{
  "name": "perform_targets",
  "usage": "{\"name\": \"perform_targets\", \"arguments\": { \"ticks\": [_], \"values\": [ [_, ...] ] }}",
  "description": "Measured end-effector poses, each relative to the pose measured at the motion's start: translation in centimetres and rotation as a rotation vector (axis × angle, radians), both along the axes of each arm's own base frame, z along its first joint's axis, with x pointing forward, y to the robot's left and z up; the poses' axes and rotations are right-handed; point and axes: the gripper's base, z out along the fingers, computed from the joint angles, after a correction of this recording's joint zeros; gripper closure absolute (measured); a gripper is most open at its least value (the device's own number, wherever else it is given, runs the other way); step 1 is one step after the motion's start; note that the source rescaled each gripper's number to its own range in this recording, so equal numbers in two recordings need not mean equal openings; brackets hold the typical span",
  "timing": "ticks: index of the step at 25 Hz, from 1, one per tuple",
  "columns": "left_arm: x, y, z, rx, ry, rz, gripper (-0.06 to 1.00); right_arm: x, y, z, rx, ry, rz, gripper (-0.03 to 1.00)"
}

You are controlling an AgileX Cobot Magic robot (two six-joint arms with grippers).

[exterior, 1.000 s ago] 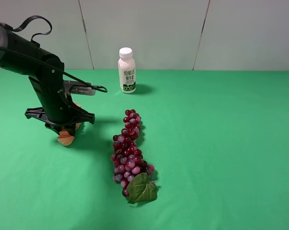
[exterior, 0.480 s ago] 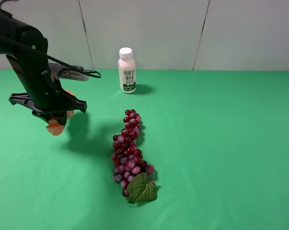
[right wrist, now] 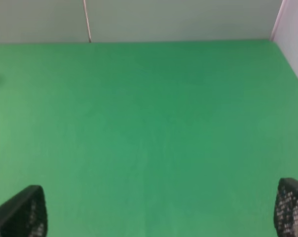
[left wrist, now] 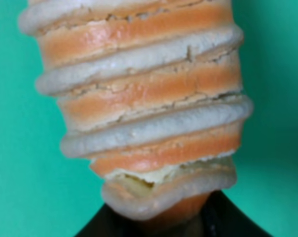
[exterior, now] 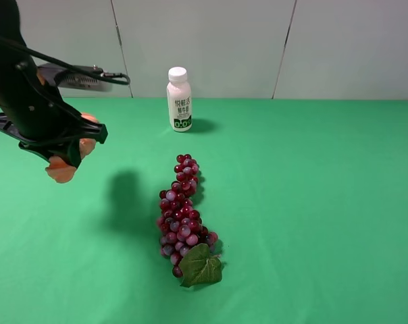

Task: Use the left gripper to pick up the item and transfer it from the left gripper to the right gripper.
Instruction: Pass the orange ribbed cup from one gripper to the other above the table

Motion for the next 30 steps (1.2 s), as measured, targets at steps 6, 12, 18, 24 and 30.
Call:
{"name": "perform_targets", "arguments": {
  "ticks": [6, 12, 18, 24, 30],
  "values": [
    [-1.2, -0.2, 2.2, -0.082, -0.032, -0.084, 0.91, 0.0, 0.0, 0.0, 0.000, 0.000, 0.000, -0.03],
    [-1.5, -0.7, 3.0, -0.139, -0.035, -0.144, 0.91, 0.0, 0.0, 0.0, 0.000, 0.000, 0.000, -0.03],
    [-1.0, -1.0, 4.1, -0.144, -0.081, -0.222, 0.91, 0.0, 0.1, 0.0, 0.009, -0.001, 0.005, -0.03],
    [-0.8, -2.1, 5.4, -0.135, -0.138, -0.314, 0.92, 0.5, 0.7, 0.1, 0.086, 0.020, 0.052, -0.03],
    [-2.2, -5.1, 5.6, -0.038, -0.200, -0.554, 0.92, 2.9, 1.0, 0.9, 0.160, 0.078, 0.111, -0.03]
  ]
}}
